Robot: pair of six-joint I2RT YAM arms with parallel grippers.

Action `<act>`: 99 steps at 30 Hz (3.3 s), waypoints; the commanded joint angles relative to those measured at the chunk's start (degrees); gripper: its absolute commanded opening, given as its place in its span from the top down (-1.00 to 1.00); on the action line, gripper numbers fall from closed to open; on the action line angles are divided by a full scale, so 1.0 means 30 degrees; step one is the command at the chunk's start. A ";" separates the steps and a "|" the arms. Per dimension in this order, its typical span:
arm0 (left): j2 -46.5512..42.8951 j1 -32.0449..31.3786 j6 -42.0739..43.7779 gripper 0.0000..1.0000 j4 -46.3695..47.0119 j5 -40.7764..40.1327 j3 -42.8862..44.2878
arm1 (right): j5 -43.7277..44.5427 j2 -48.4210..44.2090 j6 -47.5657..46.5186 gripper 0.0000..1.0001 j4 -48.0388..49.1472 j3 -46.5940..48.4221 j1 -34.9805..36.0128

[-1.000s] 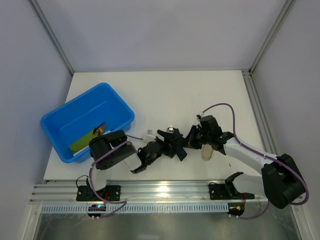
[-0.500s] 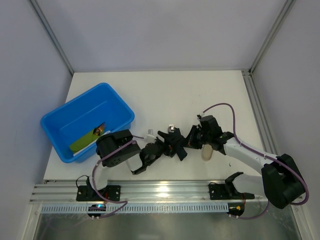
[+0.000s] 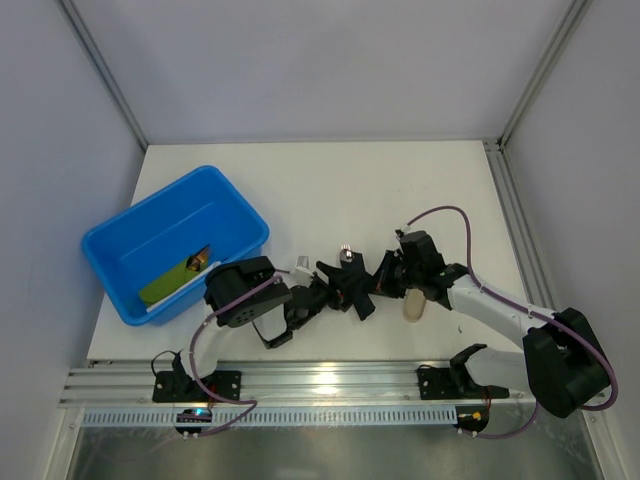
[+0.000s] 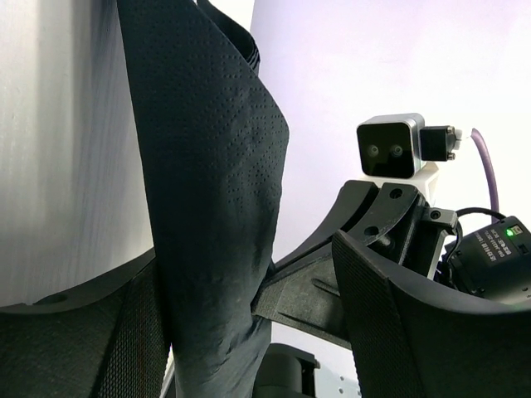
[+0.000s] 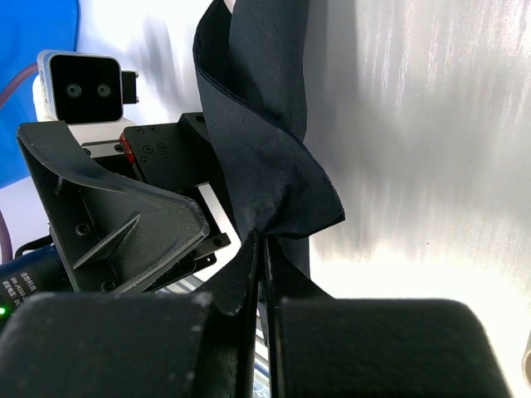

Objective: Place the utensils on the paper napkin and roll it up
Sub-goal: Roll the napkin at the center of the board.

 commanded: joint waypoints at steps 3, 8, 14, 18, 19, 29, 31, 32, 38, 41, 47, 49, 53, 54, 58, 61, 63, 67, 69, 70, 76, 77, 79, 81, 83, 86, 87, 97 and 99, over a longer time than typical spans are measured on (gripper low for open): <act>0.2304 0.0247 -0.1252 -0.47 -0.4511 0.0058 -0.1375 | 0.0176 -0.0453 -0.0344 0.93 -0.0307 0.0060 -0.0048; 0.2624 0.0276 -0.1222 -0.40 -0.4396 0.0058 -0.1170 | 0.0176 -0.0395 -0.0373 0.93 -0.0307 0.0060 -0.0048; 0.3533 0.0393 -0.1456 -0.10 -0.3283 0.0292 -0.0877 | 0.0176 -0.0541 -0.0402 0.93 -0.0336 0.0059 -0.0019; 0.3826 0.0568 -0.1427 0.23 -0.3165 0.0439 -0.0818 | 0.0205 -0.0600 -0.0461 0.93 -0.0424 0.0060 -0.0048; 0.3856 0.0598 -0.1398 0.29 -0.3077 0.0439 -0.0818 | 0.0234 -0.0600 -0.0490 0.93 -0.0424 0.0060 -0.0077; 0.5525 0.1125 -0.0960 0.79 -0.1113 0.0995 -0.0291 | 0.0293 -0.0688 -0.0519 0.93 -0.0482 0.0001 -0.0048; 0.5497 0.1242 -0.0754 0.90 -0.1113 0.1112 -0.0291 | 0.0380 -0.0659 -0.0549 0.93 -0.0570 0.0001 -0.0048; 0.5410 0.1272 -0.0579 0.95 -0.1084 0.1171 -0.0262 | 0.0410 -0.0659 -0.0578 0.93 -0.0571 0.0001 -0.0019; 0.4446 0.1273 0.0154 1.00 -0.1930 0.1172 -0.0407 | 0.0380 -0.0570 -0.0666 0.93 -0.0629 0.0060 -0.0048; 0.3887 0.1272 0.0710 1.00 -0.2517 0.1143 -0.0496 | 0.0527 -0.0775 -0.0754 0.93 -0.0863 0.0031 -0.0048; 0.2890 0.0658 0.1326 0.80 -0.3954 0.0469 -0.0496 | 0.0996 -0.1448 -0.0813 0.93 -0.1244 -0.0408 -0.0048; 0.2802 0.0365 0.1473 0.56 -0.4188 0.0265 -0.0409 | 0.1055 -0.1595 -0.0813 0.93 -0.1274 -0.0584 -0.0048; 0.2831 -0.0016 0.1677 0.32 -0.4218 -0.0146 -0.0203 | 0.1142 -0.1801 -0.0871 0.93 -0.1303 -0.0761 -0.0048; 0.2802 -0.0075 0.1736 0.28 -0.4335 -0.0234 -0.0203 | 0.1142 -0.1772 -0.0900 0.93 -0.1216 -0.0819 -0.0048; 0.2626 -0.0163 0.2117 0.13 -0.4366 -0.0468 -0.0261 | 0.0967 -0.1654 -0.0784 0.93 -0.0835 -0.1053 -0.0019; 0.2451 -0.0222 0.2323 -0.01 -0.3898 -0.0586 -0.0437 | 0.1054 -0.1596 -0.0813 0.93 -0.0776 -0.1170 -0.0049; 0.2159 -0.0251 0.2701 -0.07 -0.3778 -0.0645 -0.0496 | 0.1055 -0.1538 -0.0813 0.93 -0.0718 -0.1229 -0.0019; 0.1660 -0.0222 0.3318 0.08 -0.4160 -0.0499 -0.0292 | 0.1025 -0.1246 -0.0842 0.93 -0.0542 -0.1288 -0.0077; 0.1659 -0.0251 0.3406 0.25 -0.4248 -0.0440 -0.0145 | 0.1025 -0.1186 -0.0871 0.93 -0.0454 -0.1288 -0.0049; 0.1688 -0.0251 0.3436 0.34 -0.4248 -0.0353 -0.0028 | 0.0967 -0.1099 -0.0871 0.93 -0.0424 -0.1288 -0.0077; 0.2331 -0.0105 0.3348 0.87 -0.3285 0.0057 0.0295 | 0.1055 -0.1156 -0.0988 0.93 -0.0571 -0.1171 -0.0078; 0.2420 -0.0105 0.3319 0.97 -0.3252 0.0116 0.0353 | 0.1113 -0.1157 -0.0989 0.93 -0.0571 -0.1171 -0.0078; 0.2479 -0.0076 0.3319 1.00 -0.3136 0.0117 0.0324 | 0.1172 -0.1215 -0.1047 0.93 -0.0658 -0.1142 -0.0078; 0.2479 -0.0076 0.3377 1.00 -0.2931 0.0088 0.0266 | 0.1318 -0.1244 -0.1134 0.93 -0.0775 -0.1113 -0.0107; 0.2508 -0.0076 0.3494 1.00 -0.2610 0.0059 0.0208 | 0.1406 -0.1215 -0.1310 0.93 -0.0834 -0.1054 -0.0078; 0.2363 -0.0076 0.3786 1.00 -0.2432 0.0088 0.0149 | 0.1552 -0.1419 -0.1748 0.93 -0.1039 -0.1024 -0.0078; 0.2275 -0.0076 0.4107 1.00 -0.2374 0.0117 0.0149 | 0.1640 -0.1536 -0.1808 0.93 -0.1126 -0.1053 -0.0107; 0.1455 -0.0251 0.5514 1.00 -0.2256 0.0204 0.0178 | 0.3602 -0.3353 -0.3127 0.06 -0.3674 -0.0497 -0.0078; 0.1221 -0.0281 0.5866 1.00 -0.2401 0.0234 0.0265 | 0.3925 -0.3733 -0.3156 0.01 -0.3910 -0.0555 -0.0078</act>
